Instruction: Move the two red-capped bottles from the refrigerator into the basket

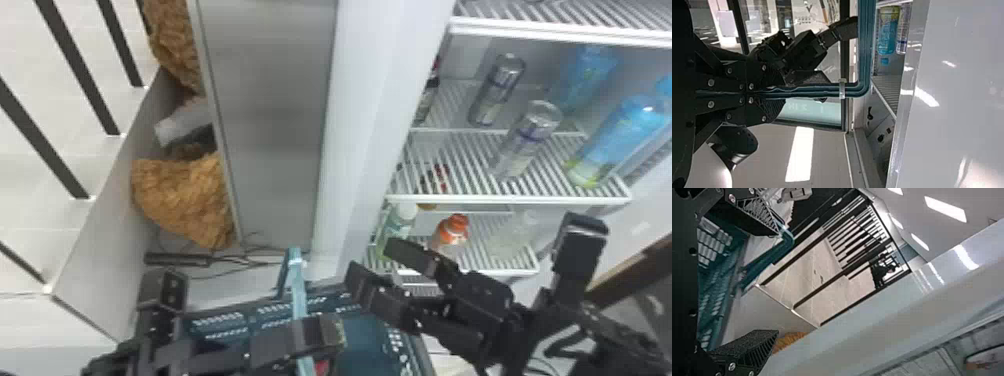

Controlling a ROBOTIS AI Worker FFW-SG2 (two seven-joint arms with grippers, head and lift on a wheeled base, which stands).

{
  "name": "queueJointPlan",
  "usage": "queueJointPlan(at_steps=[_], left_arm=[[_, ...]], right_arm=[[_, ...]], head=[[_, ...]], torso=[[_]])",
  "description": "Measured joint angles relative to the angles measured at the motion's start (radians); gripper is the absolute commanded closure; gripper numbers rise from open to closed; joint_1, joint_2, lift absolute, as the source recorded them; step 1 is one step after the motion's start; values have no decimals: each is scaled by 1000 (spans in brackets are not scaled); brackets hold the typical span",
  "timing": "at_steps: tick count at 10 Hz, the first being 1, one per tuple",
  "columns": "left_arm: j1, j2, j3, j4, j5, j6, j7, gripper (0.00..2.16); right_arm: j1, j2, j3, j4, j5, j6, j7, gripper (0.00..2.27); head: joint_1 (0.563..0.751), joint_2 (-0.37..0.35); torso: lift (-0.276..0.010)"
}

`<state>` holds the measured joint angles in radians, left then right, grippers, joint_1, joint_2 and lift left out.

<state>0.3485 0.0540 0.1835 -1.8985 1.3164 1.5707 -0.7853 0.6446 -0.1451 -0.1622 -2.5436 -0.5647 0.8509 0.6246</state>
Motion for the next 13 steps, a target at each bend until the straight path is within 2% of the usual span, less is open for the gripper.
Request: queueJointPlan(at_steps=[2,6,10,13], left_arm=[[0,1,0,0,2,0,0,1204],[2,3,-1,0,5,0,0,1204],[2,4,-2,0,8,0,0,1204],[2,4,-5,0,8,0,0,1204]], right_arm=[[7,10,-27,-16,10,-81,-22,131],[33,45,-62,28,41,-414,-90,130],[38,64,-79,65,74,-530,-179,130],[11,72,-79,100,107,-572,-253,131]], head=[[695,-184],[695,-277],[695,-340],[695,-350]], torso=[[0],[0],[0],[0]])
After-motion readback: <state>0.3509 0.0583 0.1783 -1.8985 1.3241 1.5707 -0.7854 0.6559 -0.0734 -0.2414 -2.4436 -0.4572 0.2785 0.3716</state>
